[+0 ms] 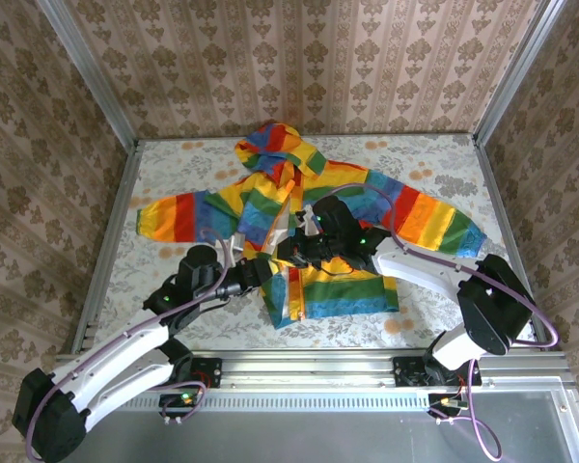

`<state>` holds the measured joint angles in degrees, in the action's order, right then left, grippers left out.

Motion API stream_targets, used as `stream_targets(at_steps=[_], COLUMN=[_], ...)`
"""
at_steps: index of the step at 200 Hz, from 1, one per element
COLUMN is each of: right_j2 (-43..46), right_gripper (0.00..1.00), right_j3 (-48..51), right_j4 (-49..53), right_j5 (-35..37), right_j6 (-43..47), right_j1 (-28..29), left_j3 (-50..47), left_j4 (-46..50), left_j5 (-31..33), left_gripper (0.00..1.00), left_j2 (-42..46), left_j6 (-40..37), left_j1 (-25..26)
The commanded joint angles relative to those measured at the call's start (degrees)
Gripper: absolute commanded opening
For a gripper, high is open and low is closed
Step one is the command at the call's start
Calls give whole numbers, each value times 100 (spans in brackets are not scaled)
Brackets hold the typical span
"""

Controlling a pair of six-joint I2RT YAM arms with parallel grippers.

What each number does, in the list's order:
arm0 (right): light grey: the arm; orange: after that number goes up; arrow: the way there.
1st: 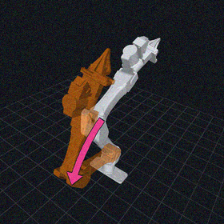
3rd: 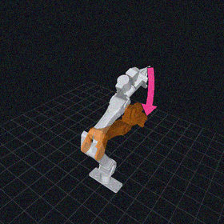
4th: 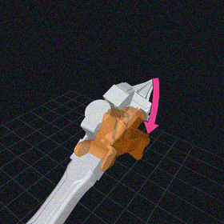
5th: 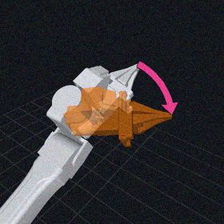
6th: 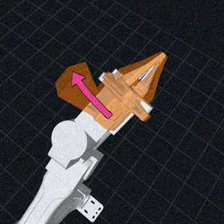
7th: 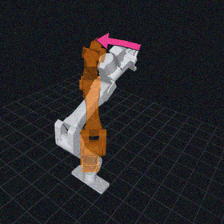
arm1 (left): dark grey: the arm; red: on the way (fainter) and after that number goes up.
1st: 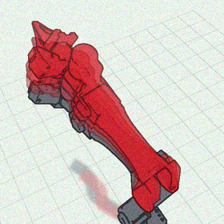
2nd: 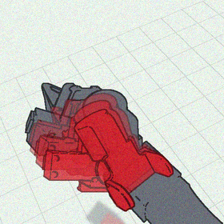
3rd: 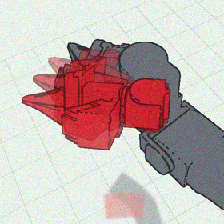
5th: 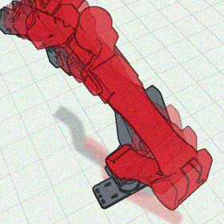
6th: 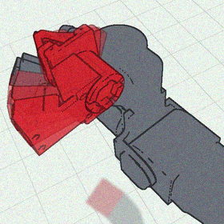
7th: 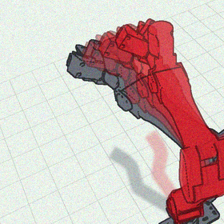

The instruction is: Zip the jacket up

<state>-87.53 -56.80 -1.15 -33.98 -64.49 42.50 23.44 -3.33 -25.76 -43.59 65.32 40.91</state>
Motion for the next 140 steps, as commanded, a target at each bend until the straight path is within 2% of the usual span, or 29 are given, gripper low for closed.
stream_targets(at_steps=[1, 23, 43, 56, 72, 92, 116, 140], right_j2=[-89, -74, -8, 65, 171, 313, 554, 737], right_gripper=[0, 0, 0, 11, 29, 40, 44, 44], right_j3=[55, 37, -29, -62, -92, -101, -48, -9], right_j4=[-119, -33, 208, 405, 674, 1011, 1603, 2522], right_j5=[-153, -141, -30, 80, 234, 332, 593, 1268], right_j6=[-31, 42, 210, 323, 493, 735, 1064, 1565], right_j1=[-30, -27, -25, -24, -51, -140, -311, -322], left_j3=[-85, -146, -214, -268, -380, -533, -688, -859], left_j4=[-185, -188, -206, -255, -381, -571, -676, -686], left_j5=[-78, -87, -112, -131, -162, -192, -210, -201], left_gripper=[14, 0, 0, 0, 0, 0, 0, 0], left_j2=[131, 181, 224, 250, 293, 355, 451, 602], left_j6=[49, 60, 57, 59, 79, 143, 181, 209], left_j1=[14, -27, -74, -113, -168, -234, -276, -326])
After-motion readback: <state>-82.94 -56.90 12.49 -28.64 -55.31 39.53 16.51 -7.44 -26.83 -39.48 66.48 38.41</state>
